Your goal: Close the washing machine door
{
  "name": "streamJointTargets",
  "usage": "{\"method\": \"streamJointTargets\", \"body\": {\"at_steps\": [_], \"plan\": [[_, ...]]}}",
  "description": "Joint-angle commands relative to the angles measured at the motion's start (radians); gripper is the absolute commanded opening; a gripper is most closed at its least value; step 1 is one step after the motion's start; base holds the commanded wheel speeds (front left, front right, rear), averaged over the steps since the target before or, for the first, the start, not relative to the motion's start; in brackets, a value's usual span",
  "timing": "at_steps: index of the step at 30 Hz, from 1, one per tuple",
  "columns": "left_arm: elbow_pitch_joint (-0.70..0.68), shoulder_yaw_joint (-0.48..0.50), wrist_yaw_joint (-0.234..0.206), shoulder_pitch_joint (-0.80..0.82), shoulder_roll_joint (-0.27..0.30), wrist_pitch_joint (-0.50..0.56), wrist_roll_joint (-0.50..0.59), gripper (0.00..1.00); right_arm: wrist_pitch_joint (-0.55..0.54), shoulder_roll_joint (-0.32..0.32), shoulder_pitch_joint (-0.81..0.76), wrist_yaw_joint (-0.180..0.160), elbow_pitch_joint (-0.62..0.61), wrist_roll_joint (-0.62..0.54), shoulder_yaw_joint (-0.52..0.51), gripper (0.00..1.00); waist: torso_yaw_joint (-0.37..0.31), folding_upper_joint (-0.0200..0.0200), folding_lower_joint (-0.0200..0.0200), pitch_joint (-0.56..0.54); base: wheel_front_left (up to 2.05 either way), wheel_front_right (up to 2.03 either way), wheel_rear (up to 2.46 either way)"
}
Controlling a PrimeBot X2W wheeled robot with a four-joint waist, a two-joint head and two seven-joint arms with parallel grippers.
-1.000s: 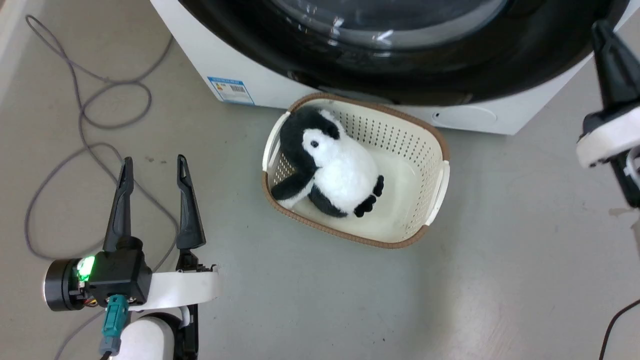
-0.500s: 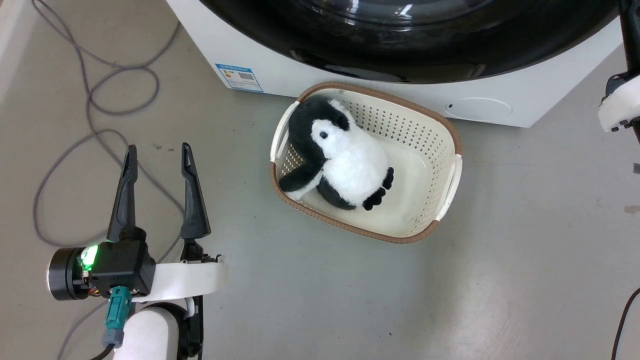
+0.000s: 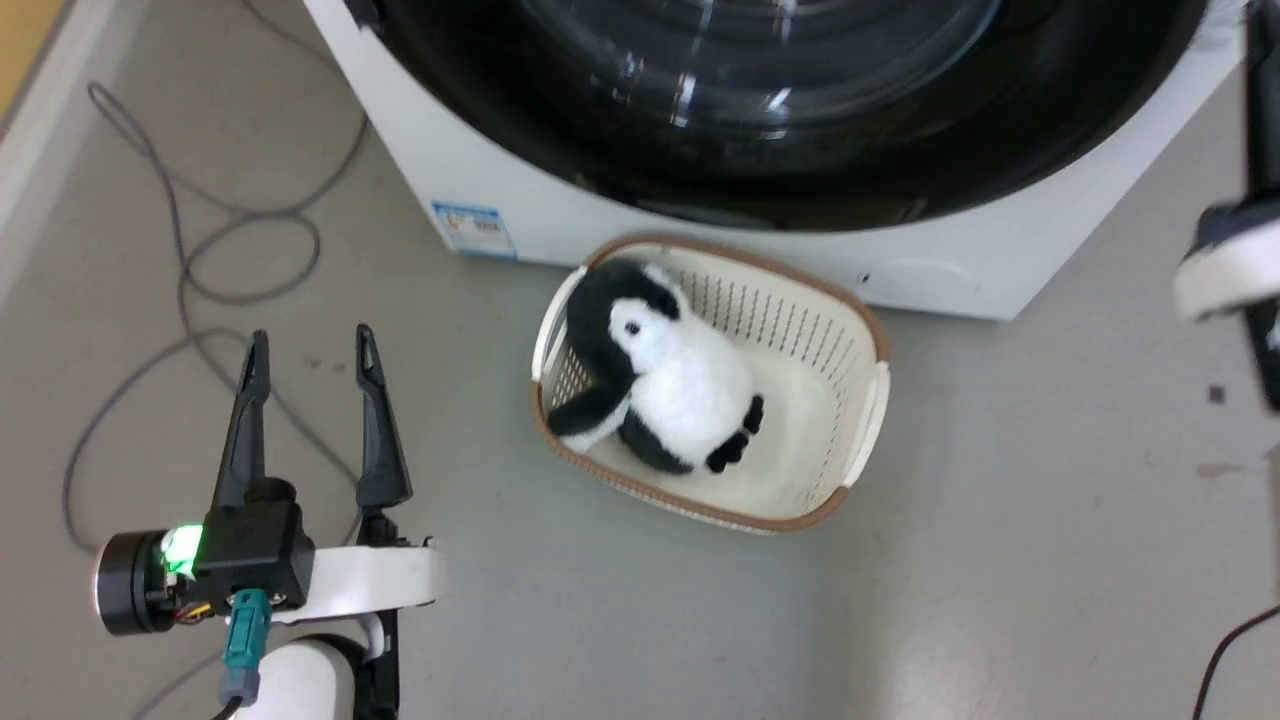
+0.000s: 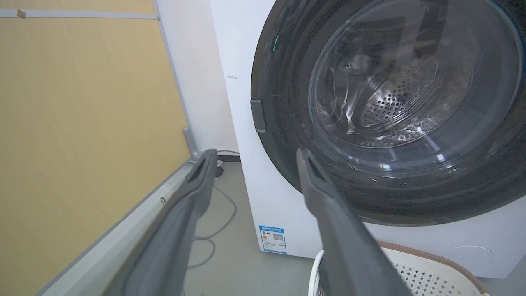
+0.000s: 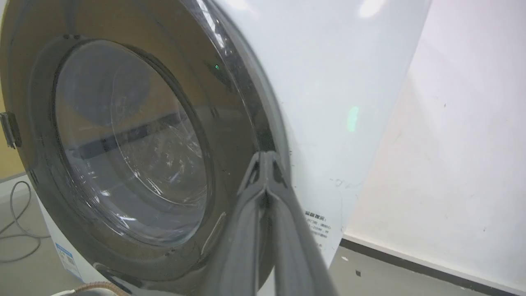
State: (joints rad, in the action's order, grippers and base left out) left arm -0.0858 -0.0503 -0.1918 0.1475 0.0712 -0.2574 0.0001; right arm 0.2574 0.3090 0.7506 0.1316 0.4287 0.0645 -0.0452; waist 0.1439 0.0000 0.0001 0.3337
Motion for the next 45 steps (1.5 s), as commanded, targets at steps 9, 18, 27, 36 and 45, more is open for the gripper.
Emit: {"method": "streamJointTargets", "body": {"at_steps": [9,18,27,36,45], "plan": [[0.029,-0.003,-0.025,-0.068,0.029,-0.004,0.014,1.0,0.004,-0.169,-0.278,-0.001,-0.257,-0.02,-0.003,0.0,-0.067,0.0,-0.0001,-0.143,0.0,0.0,0.0],[0.066,-0.018,-0.05,-0.141,0.046,-0.004,0.021,1.0,0.004,-0.246,-0.49,-0.001,-0.311,0.01,0.004,0.38,-0.091,0.0,-0.0001,-0.234,0.0,0.0,0.0],[0.079,-0.037,-0.052,-0.205,0.047,-0.004,-0.001,1.0,0.004,-0.258,-0.696,-0.001,-0.361,0.069,0.018,1.0,-0.117,0.0,-0.0001,-0.301,0.0,0.0,0.0],[0.086,-0.034,-0.039,-0.216,0.043,0.002,-0.021,0.0,-0.001,-0.254,-0.732,0.0,-0.375,0.095,0.026,0.0,-0.13,0.0,-0.0001,-0.316,0.0,0.0,0.0],[0.086,-0.031,-0.028,-0.213,0.039,0.015,-0.02,0.0,-0.014,-0.254,-0.733,0.0,-0.378,0.087,0.026,0.0,-0.131,0.0,-0.0001,-0.317,0.0,0.0,0.0]]}}
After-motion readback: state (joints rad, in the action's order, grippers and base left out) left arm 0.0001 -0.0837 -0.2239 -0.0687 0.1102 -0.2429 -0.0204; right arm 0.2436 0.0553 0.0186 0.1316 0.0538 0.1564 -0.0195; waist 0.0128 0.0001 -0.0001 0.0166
